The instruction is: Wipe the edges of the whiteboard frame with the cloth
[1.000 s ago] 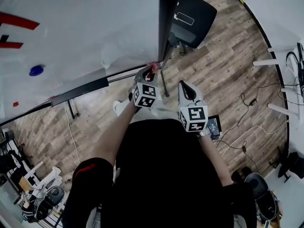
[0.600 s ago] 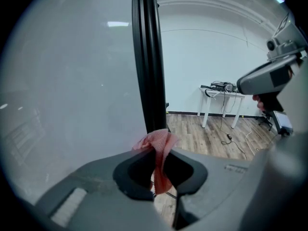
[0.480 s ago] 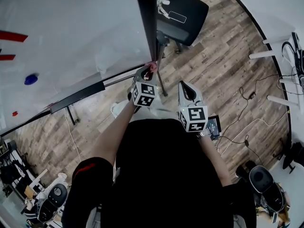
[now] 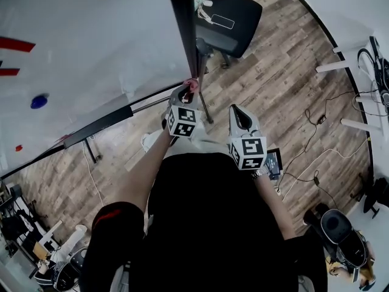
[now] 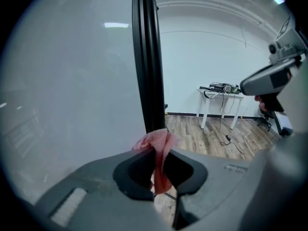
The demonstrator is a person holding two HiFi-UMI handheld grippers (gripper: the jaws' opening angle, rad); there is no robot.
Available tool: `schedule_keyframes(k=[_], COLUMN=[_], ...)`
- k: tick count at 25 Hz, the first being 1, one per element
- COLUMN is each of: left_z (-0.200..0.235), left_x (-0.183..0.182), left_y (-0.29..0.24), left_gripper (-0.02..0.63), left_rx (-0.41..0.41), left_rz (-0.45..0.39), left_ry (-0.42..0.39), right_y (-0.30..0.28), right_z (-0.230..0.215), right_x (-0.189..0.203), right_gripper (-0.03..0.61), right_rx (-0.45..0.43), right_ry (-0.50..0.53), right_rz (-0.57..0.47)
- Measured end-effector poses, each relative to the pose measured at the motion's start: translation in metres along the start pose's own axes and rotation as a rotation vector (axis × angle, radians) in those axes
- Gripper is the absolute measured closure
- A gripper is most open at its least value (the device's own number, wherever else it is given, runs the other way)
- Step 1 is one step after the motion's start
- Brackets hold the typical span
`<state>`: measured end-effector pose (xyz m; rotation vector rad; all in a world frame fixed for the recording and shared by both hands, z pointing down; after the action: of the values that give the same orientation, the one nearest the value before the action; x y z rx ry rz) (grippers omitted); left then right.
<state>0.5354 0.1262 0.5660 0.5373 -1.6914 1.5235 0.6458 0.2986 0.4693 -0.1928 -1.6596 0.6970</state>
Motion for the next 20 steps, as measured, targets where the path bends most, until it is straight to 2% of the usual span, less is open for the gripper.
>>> schedule_keyframes(k=[9,15,20], left_z=[0.003,0.016,0.024], left_x=[0.004,-0.002,0.000], left_y=[0.038,0.081,0.128], left_gripper=[0.566,0.566,0.566], left_rx=[-0.034,-0.036,-0.124], left_rz=[-0.096,-0.224,-0.312], left_ry=[0.030,0.065,0.102], right_y=[-0.016,-0.026,-0.033], right_z=[0.032,0.055,0.075], right_x=[-0.010,-0.022,-0.036], right_gripper=[0.577,0.577,0.577], right_rx=[-0.110,-0.175,-0.246], right_ry=[0.071,0.099,0.113], right_rz=[-0.026,-0.045,-0.074])
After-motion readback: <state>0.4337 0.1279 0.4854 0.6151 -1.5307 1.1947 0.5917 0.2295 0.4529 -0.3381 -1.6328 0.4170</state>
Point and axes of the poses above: the fingertips, and each gripper's own axes: y backward along the fingers, z to its left, x out of its underside, the point moved 9 cm from there along y, backward along the fingers, and after that the axes turned 7 degrees about x, right-handed, at the moved point
